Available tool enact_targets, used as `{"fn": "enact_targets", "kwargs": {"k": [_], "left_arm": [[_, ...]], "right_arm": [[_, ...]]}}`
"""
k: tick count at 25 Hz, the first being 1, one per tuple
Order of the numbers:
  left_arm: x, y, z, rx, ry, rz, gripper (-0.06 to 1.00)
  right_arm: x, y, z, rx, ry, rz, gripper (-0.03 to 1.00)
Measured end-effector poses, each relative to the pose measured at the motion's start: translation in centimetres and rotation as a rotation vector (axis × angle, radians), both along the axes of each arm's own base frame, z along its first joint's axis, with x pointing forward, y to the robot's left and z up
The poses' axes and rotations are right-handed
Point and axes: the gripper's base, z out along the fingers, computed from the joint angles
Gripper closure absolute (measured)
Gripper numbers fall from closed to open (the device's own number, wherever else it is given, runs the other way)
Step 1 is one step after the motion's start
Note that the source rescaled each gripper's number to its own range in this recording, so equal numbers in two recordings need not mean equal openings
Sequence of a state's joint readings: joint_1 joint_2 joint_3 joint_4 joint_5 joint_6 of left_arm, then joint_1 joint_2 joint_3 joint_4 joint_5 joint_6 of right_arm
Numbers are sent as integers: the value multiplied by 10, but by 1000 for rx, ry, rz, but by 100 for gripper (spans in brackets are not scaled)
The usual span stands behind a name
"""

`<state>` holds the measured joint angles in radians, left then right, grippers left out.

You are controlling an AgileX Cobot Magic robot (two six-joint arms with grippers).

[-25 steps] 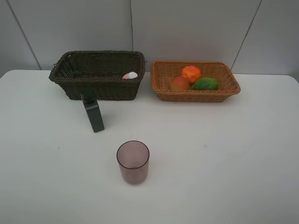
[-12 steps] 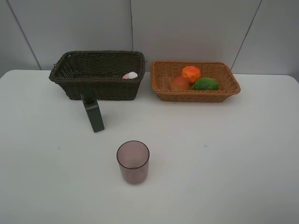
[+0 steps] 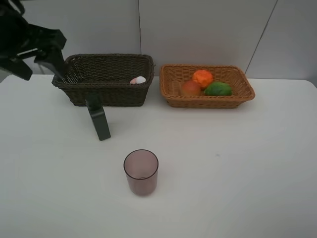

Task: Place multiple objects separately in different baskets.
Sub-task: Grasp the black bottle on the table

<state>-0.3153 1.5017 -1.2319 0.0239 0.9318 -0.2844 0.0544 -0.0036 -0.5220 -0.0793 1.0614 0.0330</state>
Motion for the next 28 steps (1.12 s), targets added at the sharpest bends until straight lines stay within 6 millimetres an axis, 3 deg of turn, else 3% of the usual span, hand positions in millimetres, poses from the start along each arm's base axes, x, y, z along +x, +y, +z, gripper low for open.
{"fn": "enact_targets", "kwargs": {"k": [5, 10, 14, 23, 28], "left_arm": [[46, -44, -16, 1, 104, 54, 4], [69, -60, -44, 26, 229, 135, 4], [73, -62, -63, 35, 288, 209, 4], [75, -62, -65, 9, 272, 263, 4], [69, -59, -81, 32, 304, 274, 4]], "right_arm": [[0, 0, 0, 0, 0, 0, 1], [0, 0, 0, 0, 0, 0, 1], [0, 0, 0, 0, 0, 0, 1], [0, 0, 0, 0, 0, 0, 1], [0, 0, 0, 0, 0, 0, 1]]}}
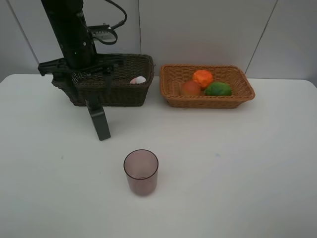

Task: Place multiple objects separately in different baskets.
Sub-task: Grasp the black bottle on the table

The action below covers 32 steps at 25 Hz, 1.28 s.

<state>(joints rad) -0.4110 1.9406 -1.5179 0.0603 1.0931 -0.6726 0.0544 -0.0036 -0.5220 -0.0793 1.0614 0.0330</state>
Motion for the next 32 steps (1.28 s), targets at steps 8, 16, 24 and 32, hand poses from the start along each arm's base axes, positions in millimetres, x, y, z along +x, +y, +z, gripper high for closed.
{"fn": "enact_targets", "kwargs": {"k": [8, 16, 24, 32], "left_arm": [[-5, 2, -17, 2, 4, 6, -2], [-2, 3, -16, 12, -26, 23, -6], [2, 2, -32, 23, -8, 24, -6], [4, -2, -62, -4, 9, 35, -6]], "right_arm": [[0, 0, 0, 0, 0, 0, 1], [0, 0, 0, 0, 0, 0, 1], [0, 0, 0, 0, 0, 0, 1], [0, 0, 0, 0, 0, 0, 1]]}}
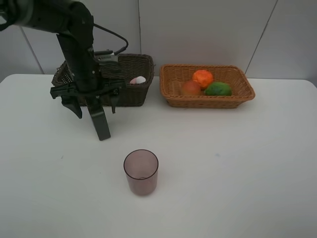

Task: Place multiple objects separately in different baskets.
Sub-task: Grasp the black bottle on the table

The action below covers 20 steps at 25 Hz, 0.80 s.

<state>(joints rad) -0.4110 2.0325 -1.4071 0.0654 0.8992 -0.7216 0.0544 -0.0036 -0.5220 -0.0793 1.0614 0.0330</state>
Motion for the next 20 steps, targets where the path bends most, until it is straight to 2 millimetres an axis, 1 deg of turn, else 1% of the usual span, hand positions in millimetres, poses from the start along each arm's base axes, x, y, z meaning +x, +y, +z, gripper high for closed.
{"fn": "enact_targets", "kwargs": {"k": [5, 7, 8, 10, 12, 13, 20], "left_arm": [[1, -2, -12, -13, 11, 8, -5], [1, -2, -12, -14, 11, 8, 1], [1, -2, -12, -14, 11, 8, 6], [1, -2, -12, -14, 11, 8, 24], [1, -2, -12, -9, 10, 6, 49], [1, -2, -12, -9, 8, 5, 51], [1, -2, -12, -9, 7, 5, 50]], "right_arm": [[0, 0, 0, 0, 0, 0, 1], [0, 0, 0, 0, 0, 0, 1], [0, 0, 0, 0, 0, 0, 1], [0, 0, 0, 0, 0, 0, 1], [0, 0, 0, 0, 0, 0, 1], [0, 0, 0, 0, 0, 0, 1], [0, 0, 0, 0, 0, 0, 1]]}}
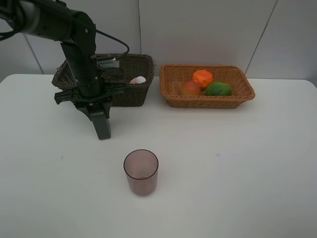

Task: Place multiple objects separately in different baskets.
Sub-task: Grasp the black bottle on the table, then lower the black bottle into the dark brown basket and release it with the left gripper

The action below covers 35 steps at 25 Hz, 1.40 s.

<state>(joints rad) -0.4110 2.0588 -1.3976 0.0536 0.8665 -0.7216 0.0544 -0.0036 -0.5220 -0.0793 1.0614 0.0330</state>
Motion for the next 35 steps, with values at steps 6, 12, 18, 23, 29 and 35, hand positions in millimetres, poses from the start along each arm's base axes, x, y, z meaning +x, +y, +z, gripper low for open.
{"fn": "enact_targets", "kwargs": {"k": [6, 12, 18, 23, 29, 35], "left_arm": [[0, 0, -1, 1, 1, 0, 50], [-1, 0, 8, -7, -8, 2, 50], [-3, 2, 70, -20, -91, -63, 50], [1, 8, 109, 68, -121, -187, 50], [24, 25, 148, 165, -300, -227, 50], [49, 28, 152, 228, -523, -289, 50]], "right_arm": [[0, 0, 0, 0, 0, 0, 1], [0, 0, 0, 0, 0, 0, 1], [0, 0, 0, 0, 0, 0, 1], [0, 0, 0, 0, 0, 0, 1], [0, 0, 0, 0, 0, 0, 1], [0, 0, 0, 0, 0, 0, 1]]}}
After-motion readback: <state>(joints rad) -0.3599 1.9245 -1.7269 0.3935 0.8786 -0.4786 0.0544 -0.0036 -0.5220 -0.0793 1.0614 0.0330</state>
